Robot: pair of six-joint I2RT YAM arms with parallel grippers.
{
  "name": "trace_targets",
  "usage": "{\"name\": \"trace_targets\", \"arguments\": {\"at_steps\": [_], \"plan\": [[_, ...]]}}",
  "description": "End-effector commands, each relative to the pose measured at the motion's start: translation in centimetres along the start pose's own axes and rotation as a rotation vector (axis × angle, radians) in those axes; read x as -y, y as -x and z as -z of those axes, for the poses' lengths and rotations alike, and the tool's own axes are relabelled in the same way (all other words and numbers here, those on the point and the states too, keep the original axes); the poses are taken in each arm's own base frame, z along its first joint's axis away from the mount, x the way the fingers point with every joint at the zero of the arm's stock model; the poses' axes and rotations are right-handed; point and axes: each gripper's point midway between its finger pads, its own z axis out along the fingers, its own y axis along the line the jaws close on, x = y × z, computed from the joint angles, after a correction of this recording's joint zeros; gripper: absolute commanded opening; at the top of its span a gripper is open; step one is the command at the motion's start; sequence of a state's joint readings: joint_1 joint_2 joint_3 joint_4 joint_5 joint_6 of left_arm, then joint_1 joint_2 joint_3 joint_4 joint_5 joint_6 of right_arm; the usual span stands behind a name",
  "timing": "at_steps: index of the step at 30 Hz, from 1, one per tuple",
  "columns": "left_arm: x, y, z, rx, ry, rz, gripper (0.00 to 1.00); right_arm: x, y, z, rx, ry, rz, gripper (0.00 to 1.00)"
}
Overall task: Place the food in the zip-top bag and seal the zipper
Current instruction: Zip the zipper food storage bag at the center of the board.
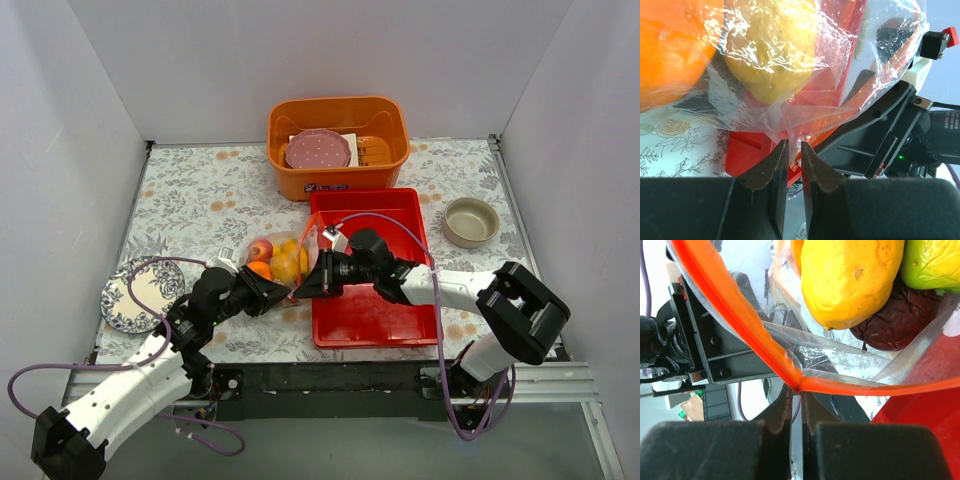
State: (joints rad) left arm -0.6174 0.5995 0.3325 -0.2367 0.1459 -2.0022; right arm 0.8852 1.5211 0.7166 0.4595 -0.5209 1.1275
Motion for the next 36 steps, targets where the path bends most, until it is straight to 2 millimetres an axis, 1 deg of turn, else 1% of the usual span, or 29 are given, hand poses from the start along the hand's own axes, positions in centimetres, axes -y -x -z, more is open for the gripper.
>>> {"name": "trace_targets", "arguments": {"at_steps": [1, 5, 10, 16, 19, 25, 32, 34, 35, 36], "plan": [[-0.4, 0.0, 0.2, 0.010, 0.013, 0.122, 0.17, -1.8, 1.5, 0.6, 0.083, 0.053, 0.039, 0.01], [-0.5, -0.2, 0.3, 0.003, 0.011, 0.139, 0.18, -2.3, 1.8, 0.6, 0.088, 0.073, 0.040, 0.01], [-0.5, -0.2, 0.4, 0.003, 0.000, 0.151, 0.21, -2.2, 1.8, 0.5, 0.091, 0.071, 0.034, 0.01], [-0.5, -0.2, 0.0, -0.001, -0.010, 0.162, 0.21, -1.8, 1.5, 0.4, 0.081, 0.064, 0.028, 0.01], [0.3, -0.1, -0.2, 0.000, -0.042, 0.159, 0.21, -1.7, 1.4, 0.4, 0.073, 0.057, 0.027, 0.01], [1.3, 0.2, -0.8, 0.004, -0.061, 0.150, 0.20, -1.0, 1.2, 0.3, 0.059, 0.035, 0.021, 0.01], [1.8, 0.3, -0.9, 0.005, -0.070, 0.148, 0.13, -0.5, 0.8, 0.4, 0.049, 0.020, 0.018, 0.01], [1.7, 0.3, -0.9, 0.005, -0.069, 0.149, 0.09, -0.3, 0.8, 0.4, 0.048, 0.012, 0.015, 0.01], [1.7, 0.3, -0.9, 0.002, -0.069, 0.148, 0.06, -0.3, 0.8, 0.3, 0.047, 0.012, 0.017, 0.01], [1.8, 0.3, -0.9, 0.004, -0.070, 0.148, 0.00, -0.2, 0.7, 0.3, 0.043, 0.010, 0.016, 0.01]]}}
